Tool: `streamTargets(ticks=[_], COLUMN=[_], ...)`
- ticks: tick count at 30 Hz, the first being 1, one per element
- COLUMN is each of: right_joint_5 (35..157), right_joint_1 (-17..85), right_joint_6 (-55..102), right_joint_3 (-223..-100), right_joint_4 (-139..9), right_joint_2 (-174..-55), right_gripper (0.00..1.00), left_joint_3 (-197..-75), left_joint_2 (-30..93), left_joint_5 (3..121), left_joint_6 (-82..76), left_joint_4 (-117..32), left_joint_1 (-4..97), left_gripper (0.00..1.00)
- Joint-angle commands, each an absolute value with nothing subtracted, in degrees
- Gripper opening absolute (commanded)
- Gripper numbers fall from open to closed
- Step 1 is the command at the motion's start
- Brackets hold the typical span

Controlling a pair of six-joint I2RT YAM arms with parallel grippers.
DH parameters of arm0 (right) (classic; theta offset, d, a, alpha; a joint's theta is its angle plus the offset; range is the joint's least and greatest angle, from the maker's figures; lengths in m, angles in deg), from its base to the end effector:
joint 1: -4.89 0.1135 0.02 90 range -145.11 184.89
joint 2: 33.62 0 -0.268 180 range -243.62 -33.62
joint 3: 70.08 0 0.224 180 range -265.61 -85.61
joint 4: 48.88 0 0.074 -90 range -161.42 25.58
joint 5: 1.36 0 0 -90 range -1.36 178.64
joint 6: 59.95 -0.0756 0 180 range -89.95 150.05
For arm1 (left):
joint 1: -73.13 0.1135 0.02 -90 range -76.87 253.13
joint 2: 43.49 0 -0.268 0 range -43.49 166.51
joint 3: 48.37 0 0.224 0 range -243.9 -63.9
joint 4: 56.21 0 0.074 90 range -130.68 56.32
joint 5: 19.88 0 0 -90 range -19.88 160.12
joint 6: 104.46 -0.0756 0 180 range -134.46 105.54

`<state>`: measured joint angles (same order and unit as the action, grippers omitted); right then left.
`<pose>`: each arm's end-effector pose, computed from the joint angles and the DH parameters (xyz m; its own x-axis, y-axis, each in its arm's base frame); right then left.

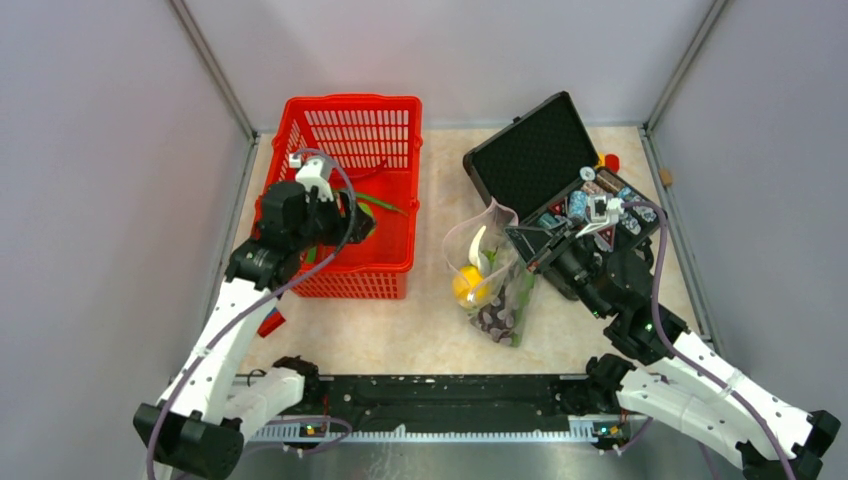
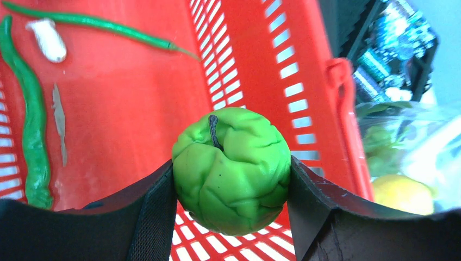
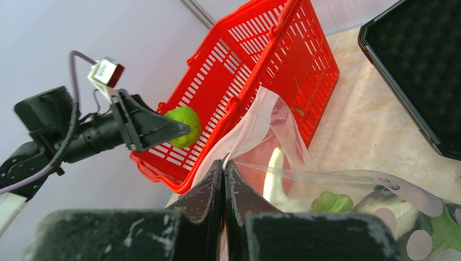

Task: Place the food in the zip-top bag and seal the zipper
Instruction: Pick up the fake vegetable from the bin, then place the fake vegetable in the zipper food storage bag.

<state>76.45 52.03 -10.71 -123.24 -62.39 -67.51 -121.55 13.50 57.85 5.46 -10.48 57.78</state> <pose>0.1179 0.1036 0.3517 -0.3228 0.5904 -0.7398 -0.4790 0.5722 0.6656 0.2057 -0.0731 0.3278 -0.5959 -0.1817 -0.7823 0.2488 0.8844 -0.3949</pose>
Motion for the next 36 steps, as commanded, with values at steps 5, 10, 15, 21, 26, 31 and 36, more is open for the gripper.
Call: streamTargets(ticks=[5,10,15,21,26,31,36], right_joint_5=[76.8,76.5,77.2,77.7,78.6,78.5,78.4], right_joint_1=[52.2,52.2,52.2,52.2,52.2,52.2,52.2], right_joint_6=[-11.4,-11.8,-11.0,-11.0,-11.3,-11.7,-11.8], right_joint_3=[-126.3,-125.9,-126.1,-126.2,-126.9,-126.8,-126.9], right_joint_4=[-57.5,-57.6,-56.2,-55.7,-55.6,-55.8,-56.1], right_joint_2=[-67.1,-66.7,-67.1,-68.0,-69.2,-69.2,-69.0], right_gripper=[0.0,0.0,0.0,0.0,0.0,0.0,0.0], left_joint_3=[-122.0,-121.5,-120.9,-119.8,-121.6,-123.1,-124.6], left_joint_2=[6.5,5.7,3.1,3.0,4.9,8.6,13.6], left_joint_5=[51.9,49.0,41.3,30.0,29.3,34.3,36.5], left_joint_6=[7.5,7.8,8.9,14.7,13.9,10.7,9.8], left_joint_4=[-19.8,-22.9,-28.8,-39.1,-39.9,-40.2,-43.2], left_joint_1=[57.2,56.9,56.9,56.2,51.4,41.3,35.6], left_gripper=[0.33,0.33,0.34,0.34,0.35,0.38,0.38])
